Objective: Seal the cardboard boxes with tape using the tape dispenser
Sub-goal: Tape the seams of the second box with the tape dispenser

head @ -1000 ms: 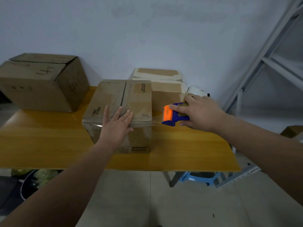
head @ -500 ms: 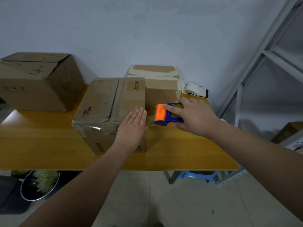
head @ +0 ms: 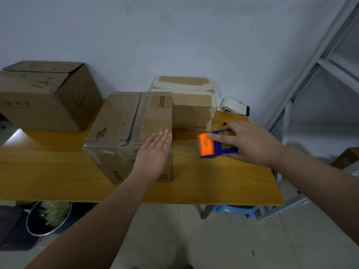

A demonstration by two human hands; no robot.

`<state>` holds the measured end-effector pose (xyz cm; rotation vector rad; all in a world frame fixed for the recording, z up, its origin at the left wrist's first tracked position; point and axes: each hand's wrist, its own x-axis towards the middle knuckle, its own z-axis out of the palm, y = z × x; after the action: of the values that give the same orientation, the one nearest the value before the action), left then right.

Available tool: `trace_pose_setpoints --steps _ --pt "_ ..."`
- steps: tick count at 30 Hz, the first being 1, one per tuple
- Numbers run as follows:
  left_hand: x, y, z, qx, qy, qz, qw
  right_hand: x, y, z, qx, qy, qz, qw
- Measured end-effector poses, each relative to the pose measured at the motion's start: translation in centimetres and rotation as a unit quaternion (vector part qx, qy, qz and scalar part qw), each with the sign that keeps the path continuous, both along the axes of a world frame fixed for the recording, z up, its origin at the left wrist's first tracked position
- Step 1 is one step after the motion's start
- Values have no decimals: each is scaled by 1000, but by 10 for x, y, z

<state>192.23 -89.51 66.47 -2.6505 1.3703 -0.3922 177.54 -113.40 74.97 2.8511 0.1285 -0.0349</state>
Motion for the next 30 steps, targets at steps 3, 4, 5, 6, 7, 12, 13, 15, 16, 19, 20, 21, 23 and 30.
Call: trace_pose_setpoints --steps 3,4,5,6,7,12,13,15,16,19,20,21,23,30 --pt "3 1 -4 -2 -7 -2 1000 13 15 -6 -36 26 -13 999" --pt "3 1 -5 -2 -10 0 1000 18 21 -7 -39 32 -20 999" --pt "4 2 -5 -2 -14 0 1000 22 27 -7 -41 39 -27 998" --pt "4 2 -5 -1 -17 -1 1000 27 32 -7 -42 48 -34 997" --pt "4 2 -5 -1 -19 -3 1000 30 37 -8 -44 60 -42 996" --pt "-2 -3 -1 -12 0 -23 1000 52 67 -13 -73 151 -95 981" --pt "-3 -5 -1 -10 2 -27 1000 58 73 -13 -73 162 -104 979" --pt "-2 -6 -4 -18 2 -26 1000 66 82 -15 -66 170 -109 977" --pt "0 -5 -6 -26 3 -23 999 69 85 -16 -61 170 -107 978" --pt "1 0 -7 -37 9 -17 999 70 87 -17 -45 165 -97 981" --pt "2 2 -7 -38 10 -16 999 70 88 -18 -41 167 -97 980" --pt "2 2 -7 -38 11 -16 999 70 90 -19 -37 173 -99 979" --pt "1 0 -7 -35 14 -14 999 73 92 -22 -31 182 -106 977" --pt "-1 2 -2 -22 28 6 999 52 77 -57 -75 245 -123 959"
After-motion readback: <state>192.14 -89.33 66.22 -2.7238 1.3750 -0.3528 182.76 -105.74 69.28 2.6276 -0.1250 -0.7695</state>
